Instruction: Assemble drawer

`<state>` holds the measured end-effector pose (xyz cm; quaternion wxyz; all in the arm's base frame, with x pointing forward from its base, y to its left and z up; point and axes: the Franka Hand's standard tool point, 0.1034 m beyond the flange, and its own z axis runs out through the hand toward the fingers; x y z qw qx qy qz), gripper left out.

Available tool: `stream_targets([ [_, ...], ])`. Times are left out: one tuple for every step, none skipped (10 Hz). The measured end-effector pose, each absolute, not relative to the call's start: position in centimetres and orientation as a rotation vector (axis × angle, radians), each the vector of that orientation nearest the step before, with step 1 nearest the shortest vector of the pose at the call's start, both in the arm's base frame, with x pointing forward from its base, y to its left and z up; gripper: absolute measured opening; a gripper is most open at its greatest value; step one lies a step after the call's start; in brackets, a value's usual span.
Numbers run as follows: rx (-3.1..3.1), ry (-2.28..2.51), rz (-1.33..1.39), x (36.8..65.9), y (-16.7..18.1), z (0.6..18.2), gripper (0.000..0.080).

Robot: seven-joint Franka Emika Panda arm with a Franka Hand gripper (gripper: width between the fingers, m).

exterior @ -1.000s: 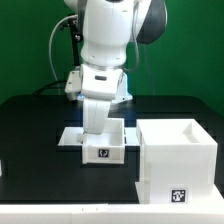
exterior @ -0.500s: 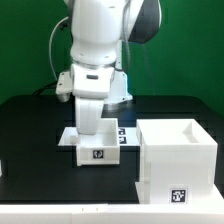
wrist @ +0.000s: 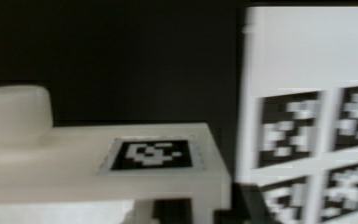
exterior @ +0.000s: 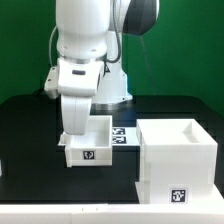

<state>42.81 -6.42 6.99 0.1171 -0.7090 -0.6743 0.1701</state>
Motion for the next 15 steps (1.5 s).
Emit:
stream_targets([
  [-2.059,-1.955,0.531,43.1,-6.6,6.9,0.0039],
  [-2.024,-1.914,0.587,42.7,-6.6,6.9,0.0039],
  [-1.975,-1.876,0.634,42.9,-6.9,7.2,0.0039],
  [-1.975,-1.884,0.605,45.0,-7.5,7.8,0.0039],
  [-1.993,-1.904,0.584,46.6,-7.6,8.6,0.0039],
  [-1.986,-1.934,0.557,48.2,-7.4,9.5,0.0039],
  [-1.962,-1.971,0.484,49.1,-7.4,10.2,0.0039],
  [-2.021,-2.027,0.409,50.0,-7.8,10.2,0.0039],
  [-2.071,-2.076,0.337,50.0,-7.9,10.1,0.0039],
  [-2.108,-2.107,0.282,49.6,-8.0,10.1,0.0039],
  [-2.145,-2.143,0.23,49.8,-8.2,10.0,0.0039],
  [-2.2,-2.201,0.15,50.4,-8.3,9.9,0.0039],
  [-2.245,-2.266,0.072,51.4,-8.1,9.5,0.0039],
  [-2.344,-2.256,0.0,52.6,-7.2,9.0,0.0039],
  [-2.431,-2.225,-0.042,53.1,-6.0,8.0,0.0039],
])
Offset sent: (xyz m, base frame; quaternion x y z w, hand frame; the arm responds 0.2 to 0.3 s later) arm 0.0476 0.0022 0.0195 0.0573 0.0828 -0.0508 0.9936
